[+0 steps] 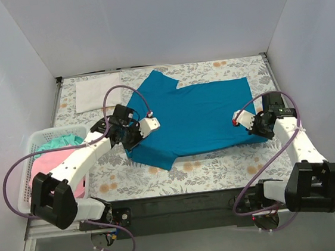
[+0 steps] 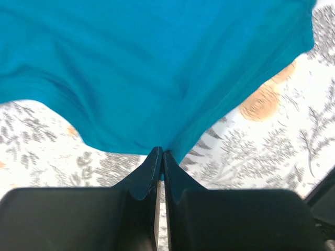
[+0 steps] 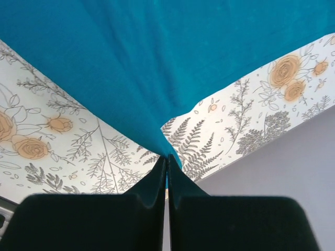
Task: Fold and stack the t-shirts
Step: Fold the tshirt
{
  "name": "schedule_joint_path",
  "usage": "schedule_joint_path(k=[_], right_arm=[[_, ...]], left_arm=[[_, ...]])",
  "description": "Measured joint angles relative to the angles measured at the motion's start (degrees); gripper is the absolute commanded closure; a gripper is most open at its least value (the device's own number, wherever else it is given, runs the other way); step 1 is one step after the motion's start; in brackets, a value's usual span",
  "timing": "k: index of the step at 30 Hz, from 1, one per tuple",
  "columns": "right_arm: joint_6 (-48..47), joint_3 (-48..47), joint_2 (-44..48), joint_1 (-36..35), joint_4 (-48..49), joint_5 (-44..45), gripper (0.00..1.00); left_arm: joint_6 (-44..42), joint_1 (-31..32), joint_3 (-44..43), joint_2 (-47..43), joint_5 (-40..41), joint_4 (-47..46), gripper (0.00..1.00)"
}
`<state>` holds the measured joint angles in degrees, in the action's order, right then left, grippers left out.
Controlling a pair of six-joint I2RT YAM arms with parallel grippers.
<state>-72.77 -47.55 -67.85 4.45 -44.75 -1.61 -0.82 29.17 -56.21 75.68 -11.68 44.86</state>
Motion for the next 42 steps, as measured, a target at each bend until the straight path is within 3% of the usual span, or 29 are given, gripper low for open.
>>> schedule_joint_path(k=[17, 42], right_arm=[[-1.07, -13.11, -16.94, 0.04, -0.24, -0.74, 0.99], [-1.55, -22.21, -29.33, 0.04, -0.17, -0.74, 0.99]], left_arm=[[-6.01, -5.97, -14.82, 16.26, -1.03, -3.98, 1.0], [-8.39, -8.09, -21.88, 27.28, -1.22, -7.58, 1.0]])
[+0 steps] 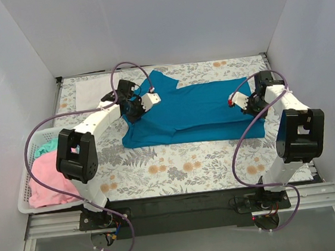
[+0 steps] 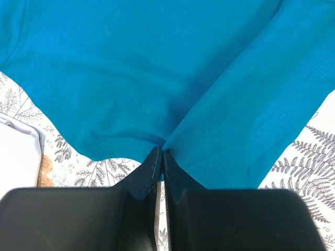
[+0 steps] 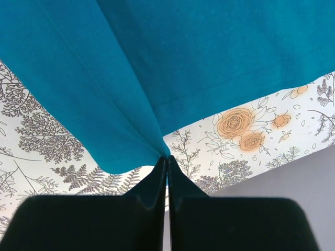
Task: Fold and stack the t-shirts
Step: Fold the tshirt
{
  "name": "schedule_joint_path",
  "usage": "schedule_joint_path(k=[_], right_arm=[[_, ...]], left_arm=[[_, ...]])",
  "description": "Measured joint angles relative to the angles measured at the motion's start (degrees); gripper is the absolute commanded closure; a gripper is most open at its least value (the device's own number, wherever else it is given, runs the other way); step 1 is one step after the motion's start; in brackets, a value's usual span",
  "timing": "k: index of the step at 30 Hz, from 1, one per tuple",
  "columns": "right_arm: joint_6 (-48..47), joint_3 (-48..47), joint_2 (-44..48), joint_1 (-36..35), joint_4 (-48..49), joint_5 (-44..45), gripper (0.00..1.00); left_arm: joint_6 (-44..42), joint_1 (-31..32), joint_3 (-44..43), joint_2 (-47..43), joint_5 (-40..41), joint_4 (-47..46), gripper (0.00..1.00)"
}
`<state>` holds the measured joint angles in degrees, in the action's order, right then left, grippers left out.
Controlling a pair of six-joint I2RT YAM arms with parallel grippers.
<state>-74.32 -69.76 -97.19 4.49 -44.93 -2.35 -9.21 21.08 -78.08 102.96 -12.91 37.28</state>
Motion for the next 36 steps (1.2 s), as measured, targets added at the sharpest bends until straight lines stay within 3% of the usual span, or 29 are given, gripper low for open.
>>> schedule_joint_path(k=[33, 36], right_arm=[[-0.04, -3.23, -5.38, 0.0, 0.31, 0.04, 0.99], [0.24, -3.23, -5.44, 0.0, 0.33, 0.13, 0.67]], left_arm=[[-1.92, -1.16, -4.07, 5.57, 0.37, -1.84, 1.0], [-1.73, -1.16, -4.07, 5.73, 0.48, -1.95, 0.85]])
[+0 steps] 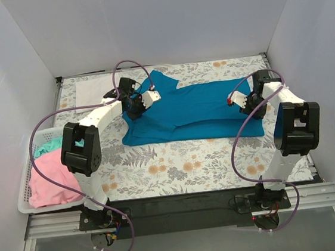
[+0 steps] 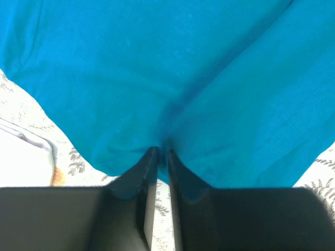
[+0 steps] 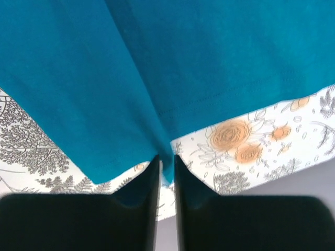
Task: Fold and stack the t-shirts
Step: Fold the tshirt
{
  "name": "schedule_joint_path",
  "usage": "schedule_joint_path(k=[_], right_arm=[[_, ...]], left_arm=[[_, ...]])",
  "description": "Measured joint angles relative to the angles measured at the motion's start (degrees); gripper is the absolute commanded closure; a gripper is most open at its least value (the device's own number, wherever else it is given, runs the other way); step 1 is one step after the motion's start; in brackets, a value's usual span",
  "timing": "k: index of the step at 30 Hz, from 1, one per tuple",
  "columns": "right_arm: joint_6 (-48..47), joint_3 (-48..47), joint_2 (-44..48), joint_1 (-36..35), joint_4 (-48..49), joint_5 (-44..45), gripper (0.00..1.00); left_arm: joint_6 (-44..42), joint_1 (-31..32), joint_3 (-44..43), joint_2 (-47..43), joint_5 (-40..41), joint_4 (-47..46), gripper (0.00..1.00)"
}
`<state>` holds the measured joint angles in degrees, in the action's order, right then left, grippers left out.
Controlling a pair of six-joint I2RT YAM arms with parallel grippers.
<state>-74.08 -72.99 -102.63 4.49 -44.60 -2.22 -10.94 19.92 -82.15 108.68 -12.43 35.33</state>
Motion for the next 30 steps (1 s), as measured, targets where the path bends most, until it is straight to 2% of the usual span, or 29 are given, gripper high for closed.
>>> schedule_joint_path(k=[3, 4, 7, 9, 12, 17, 20, 27, 30], right_arm=[[0.74, -1.36, -0.66, 0.07, -0.31, 0.92, 0.56], [1.07, -2.4, -0.94, 0.26, -0.35, 1.33, 0.38], [2.73, -6.56, -1.07, 2.03, -1.7, 1.05, 0.31], [3.98, -9.9, -1.03, 4.11, -3.19, 0.33, 0.31], [7.89, -12.5, -0.13, 7.52, -6.51, -2.12, 0.34], [15.85, -9.6, 0.52, 9.44, -12.07, -7.45, 0.45], [19.71, -6.78, 0.2, 9.25, -13.64, -10.93, 0.53], [25.9, -2.84, -2.03, 8.87, -10.84, -14.86, 0.55], [26.67, 0.04, -3.19, 8.83, -8.7, -14.29, 0.56]], left_arm=[[1.68, -0.46, -0.63, 0.63, -0.26, 1.05, 0.73], [2.91, -0.87, -1.6, 1.07, -0.98, 2.36, 0.7], [7.52, -4.57, -6.47, 2.1, -5.2, 7.54, 0.63], [10.6, -7.5, -8.09, 1.46, -8.0, 9.97, 0.59], [15.89, -11.28, -4.7, -2.71, -10.56, 11.76, 0.57], [23.65, -10.97, 4.24, -9.14, -12.66, 13.11, 0.57], [26.95, -10.23, 7.26, -8.85, -12.74, 12.57, 0.58], [32.41, -10.12, 8.41, -5.66, -10.29, 10.56, 0.58], [33.48, -10.14, 8.98, -4.72, -8.87, 9.9, 0.62]])
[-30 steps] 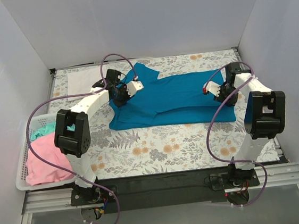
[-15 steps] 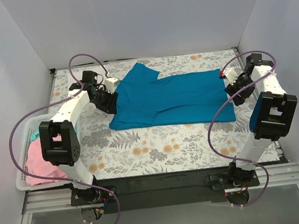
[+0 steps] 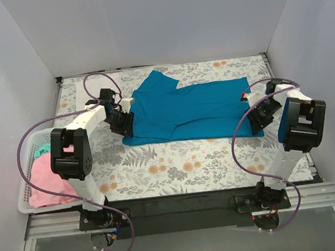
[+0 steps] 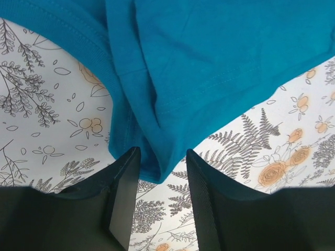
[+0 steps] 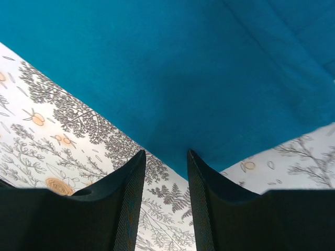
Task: Fold and stack the t-shirts
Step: Fold the tshirt
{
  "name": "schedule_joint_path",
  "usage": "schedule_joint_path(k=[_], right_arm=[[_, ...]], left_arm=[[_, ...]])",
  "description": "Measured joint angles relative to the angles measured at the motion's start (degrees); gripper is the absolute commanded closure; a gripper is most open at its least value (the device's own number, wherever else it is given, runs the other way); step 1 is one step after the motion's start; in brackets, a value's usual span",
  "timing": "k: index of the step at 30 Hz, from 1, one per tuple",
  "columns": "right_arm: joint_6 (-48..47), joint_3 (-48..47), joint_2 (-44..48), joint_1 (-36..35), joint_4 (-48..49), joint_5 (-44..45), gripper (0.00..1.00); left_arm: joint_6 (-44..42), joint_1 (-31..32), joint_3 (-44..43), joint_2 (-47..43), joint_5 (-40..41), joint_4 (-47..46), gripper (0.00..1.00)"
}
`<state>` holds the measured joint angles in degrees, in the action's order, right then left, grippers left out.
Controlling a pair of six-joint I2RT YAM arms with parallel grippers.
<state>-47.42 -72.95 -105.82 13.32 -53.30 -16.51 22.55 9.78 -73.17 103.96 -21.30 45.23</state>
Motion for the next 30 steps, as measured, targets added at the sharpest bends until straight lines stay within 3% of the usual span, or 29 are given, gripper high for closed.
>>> schedule_joint_path(k=[1, 6, 9, 19, 23, 30], right_arm=[[0.15, 1.38, -0.39, 0.0, 0.85, 0.59, 0.57], [0.31, 3.93, 0.15, -0.33, 3.04, 2.82, 0.59], [0.04, 5.31, 1.27, -0.76, 4.57, 4.35, 0.6], [-3.82, 11.98, 6.88, -1.05, 9.68, 10.43, 0.61], [-5.57, 14.51, 10.25, -0.92, 8.13, 11.32, 0.55], [-4.13, 8.17, 15.98, -3.04, 1.55, 4.87, 0.52]], left_arm=[[0.28, 0.0, 0.24, 0.11, 0.5, -0.07, 0.64], [0.66, 0.0, 2.25, 0.76, 3.19, -0.5, 0.93], [0.7, -0.02, 4.42, 1.53, 4.83, -0.52, 1.0], [0.39, -0.07, 8.79, -1.29, 5.16, -2.38, 1.0], [-0.94, -0.04, 11.45, -4.22, 3.69, 0.07, 0.76], [-2.47, 0.66, 7.28, -13.27, 0.26, 1.92, 0.71]])
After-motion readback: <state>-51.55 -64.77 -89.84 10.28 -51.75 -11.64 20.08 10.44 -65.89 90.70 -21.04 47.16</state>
